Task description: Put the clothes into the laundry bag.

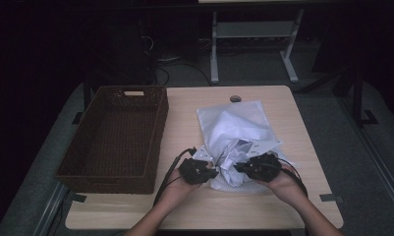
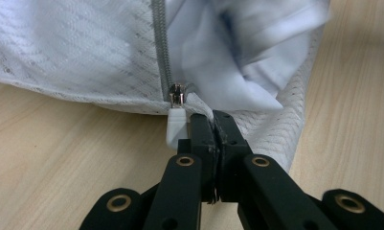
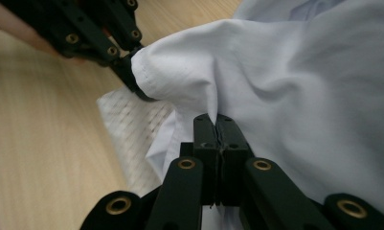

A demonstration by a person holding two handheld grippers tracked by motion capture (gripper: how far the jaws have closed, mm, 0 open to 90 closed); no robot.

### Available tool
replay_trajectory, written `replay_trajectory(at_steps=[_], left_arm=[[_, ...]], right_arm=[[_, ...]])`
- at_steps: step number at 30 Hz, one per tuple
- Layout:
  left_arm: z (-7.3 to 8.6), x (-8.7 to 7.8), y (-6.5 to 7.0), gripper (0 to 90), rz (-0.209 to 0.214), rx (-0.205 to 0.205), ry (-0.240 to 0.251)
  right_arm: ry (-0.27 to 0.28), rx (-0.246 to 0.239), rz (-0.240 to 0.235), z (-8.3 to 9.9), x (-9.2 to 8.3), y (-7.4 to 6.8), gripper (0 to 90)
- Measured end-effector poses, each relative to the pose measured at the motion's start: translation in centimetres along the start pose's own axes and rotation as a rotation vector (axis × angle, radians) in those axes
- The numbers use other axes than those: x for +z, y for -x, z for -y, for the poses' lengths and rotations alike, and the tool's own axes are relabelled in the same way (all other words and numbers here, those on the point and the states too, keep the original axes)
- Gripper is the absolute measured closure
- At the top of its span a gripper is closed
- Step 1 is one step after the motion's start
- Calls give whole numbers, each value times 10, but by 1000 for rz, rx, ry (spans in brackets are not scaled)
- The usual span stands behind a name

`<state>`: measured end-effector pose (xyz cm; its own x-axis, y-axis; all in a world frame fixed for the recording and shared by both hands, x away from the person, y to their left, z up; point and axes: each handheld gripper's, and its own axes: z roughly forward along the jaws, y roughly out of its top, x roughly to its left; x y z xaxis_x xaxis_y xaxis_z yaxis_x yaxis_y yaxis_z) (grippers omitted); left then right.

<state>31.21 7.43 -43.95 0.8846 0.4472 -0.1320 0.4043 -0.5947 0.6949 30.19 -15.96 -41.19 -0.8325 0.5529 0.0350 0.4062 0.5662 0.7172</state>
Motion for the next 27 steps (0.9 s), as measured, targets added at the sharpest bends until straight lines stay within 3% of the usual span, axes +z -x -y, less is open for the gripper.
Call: replay_trajectory(at_steps=[8,11,14,20,21,27], left_arm=[[0,0,-1,890,16,34,-26],[0,1,-1,891,22,33,-28],[-1,1,1,892,23,39,-24],[-1,2,3,892,9,53,-32],[-1,2,3,892,6,55,-31],[-2,5,2,890,4,54,-34]], right_arm=[[-78,32,95,-6,35,16,890],[-77,43,115,-6,42,23,892],[-80,18,179,-4,47,30,894],[-61,42,223,-3,52,47,894],[-55,47,226,-3,52,49,894],[-7,78,149,0,40,53,833]])
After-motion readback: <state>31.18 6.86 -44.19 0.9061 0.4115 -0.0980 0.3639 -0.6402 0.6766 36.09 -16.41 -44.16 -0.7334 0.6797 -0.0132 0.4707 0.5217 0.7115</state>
